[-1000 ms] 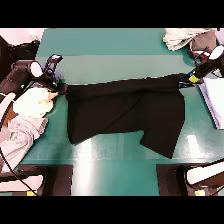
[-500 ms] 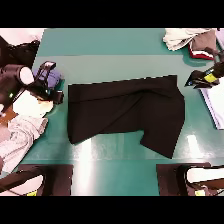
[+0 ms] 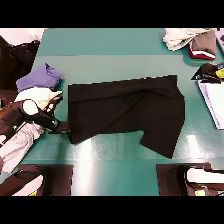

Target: Fold the shirts.

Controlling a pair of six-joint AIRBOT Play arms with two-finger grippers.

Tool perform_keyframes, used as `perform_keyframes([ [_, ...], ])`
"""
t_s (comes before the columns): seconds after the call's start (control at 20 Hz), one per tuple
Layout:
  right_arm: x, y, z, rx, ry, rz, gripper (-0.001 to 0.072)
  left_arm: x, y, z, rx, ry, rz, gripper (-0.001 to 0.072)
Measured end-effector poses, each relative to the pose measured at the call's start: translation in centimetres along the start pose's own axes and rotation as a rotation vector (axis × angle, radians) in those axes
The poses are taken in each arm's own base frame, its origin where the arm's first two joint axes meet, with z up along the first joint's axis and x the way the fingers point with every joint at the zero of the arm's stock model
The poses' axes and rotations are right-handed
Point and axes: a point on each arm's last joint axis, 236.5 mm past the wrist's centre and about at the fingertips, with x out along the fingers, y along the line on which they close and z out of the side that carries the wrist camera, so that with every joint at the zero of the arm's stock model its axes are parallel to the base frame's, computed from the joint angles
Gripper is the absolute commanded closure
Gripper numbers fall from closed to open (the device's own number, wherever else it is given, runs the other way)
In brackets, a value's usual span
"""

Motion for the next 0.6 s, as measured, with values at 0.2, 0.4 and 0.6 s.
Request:
perform_keyframes([
  [0.2, -0.2, 0.3, -0.3, -0.002, 0.006, 0.011, 0.016, 1.2, -1.5, -1.1, -0.011, 0.013, -0.084, 0.0174],
  [0.4, -0.3, 0.5, -0.6, -0.002, 0.019, 0.016, 0.016, 1.7, -2.0, -1.4, -0.021, 0.02, -0.116, 0.031],
  [0.6, -0.3, 0.6, -0.9, -0.002, 0.034, 0.019, 0.0163, 2.3, -2.0, -2.1, -0.029, 0.041, -0.124, 0.0688],
])
